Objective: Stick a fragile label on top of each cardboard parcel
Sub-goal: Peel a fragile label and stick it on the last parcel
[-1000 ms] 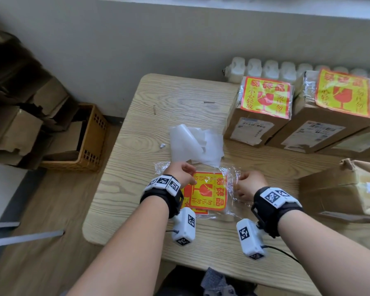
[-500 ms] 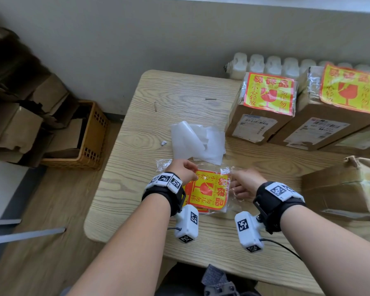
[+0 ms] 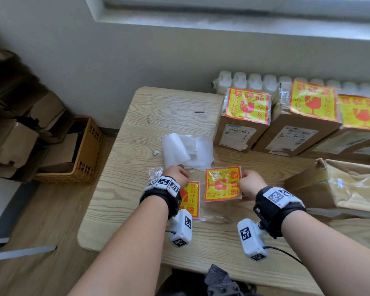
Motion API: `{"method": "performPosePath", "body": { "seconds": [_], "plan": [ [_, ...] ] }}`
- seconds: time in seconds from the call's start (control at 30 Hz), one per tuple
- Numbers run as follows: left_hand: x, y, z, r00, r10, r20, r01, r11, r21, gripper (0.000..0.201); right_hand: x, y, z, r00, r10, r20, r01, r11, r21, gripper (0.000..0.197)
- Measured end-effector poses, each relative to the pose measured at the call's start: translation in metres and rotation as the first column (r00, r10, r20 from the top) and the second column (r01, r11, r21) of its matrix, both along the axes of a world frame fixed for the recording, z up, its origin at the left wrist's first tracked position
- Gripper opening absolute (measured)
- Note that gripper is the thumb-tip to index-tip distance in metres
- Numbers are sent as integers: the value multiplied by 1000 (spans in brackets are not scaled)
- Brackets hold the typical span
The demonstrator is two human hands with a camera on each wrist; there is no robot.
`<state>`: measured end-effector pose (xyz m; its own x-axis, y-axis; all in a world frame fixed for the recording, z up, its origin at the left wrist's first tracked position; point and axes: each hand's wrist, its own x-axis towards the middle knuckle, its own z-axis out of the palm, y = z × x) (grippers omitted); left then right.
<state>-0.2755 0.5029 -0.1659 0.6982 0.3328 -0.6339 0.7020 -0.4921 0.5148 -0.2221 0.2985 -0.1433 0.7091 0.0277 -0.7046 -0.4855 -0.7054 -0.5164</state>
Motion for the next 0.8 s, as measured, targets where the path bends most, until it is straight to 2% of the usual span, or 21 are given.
{"method": "performPosePath", "body": {
  "seconds": [0.1,0.17,0.23,0.3,0.33,0.4,0.5,0.63,0.8],
  "plan": [
    [3,-14,18,998,19,62,-26,992,121,21,0,-15,30,973,19,230,8,994,-113,17],
    [8,-24,33,994,33,100,-45,992,118,21,-2,-24,48,940,27,341,22,990,-140,14],
    [15,-35,46,988,60,140,-65,997,37,22,-1,-33,62,903,6,431,46,993,-111,13],
    [19,-47,61,980,91,177,-69,989,-128,12,2,-38,73,877,-52,478,79,996,-35,13],
    [20,-52,69,977,107,182,-64,971,-231,7,5,-41,76,870,-87,485,95,995,7,14],
    [18,-60,84,979,122,164,-49,919,-392,18,9,-45,76,871,-156,466,128,988,91,16],
    [14,-64,99,988,94,118,-19,853,-522,17,10,-48,77,876,-248,415,190,966,176,22],
    [6,-64,106,989,108,101,-27,805,-593,4,11,-49,77,887,-296,355,228,948,220,20],
    [-3,-62,111,984,133,115,-37,796,-604,6,7,-46,77,910,-269,316,196,950,244,17]
  ]
}}
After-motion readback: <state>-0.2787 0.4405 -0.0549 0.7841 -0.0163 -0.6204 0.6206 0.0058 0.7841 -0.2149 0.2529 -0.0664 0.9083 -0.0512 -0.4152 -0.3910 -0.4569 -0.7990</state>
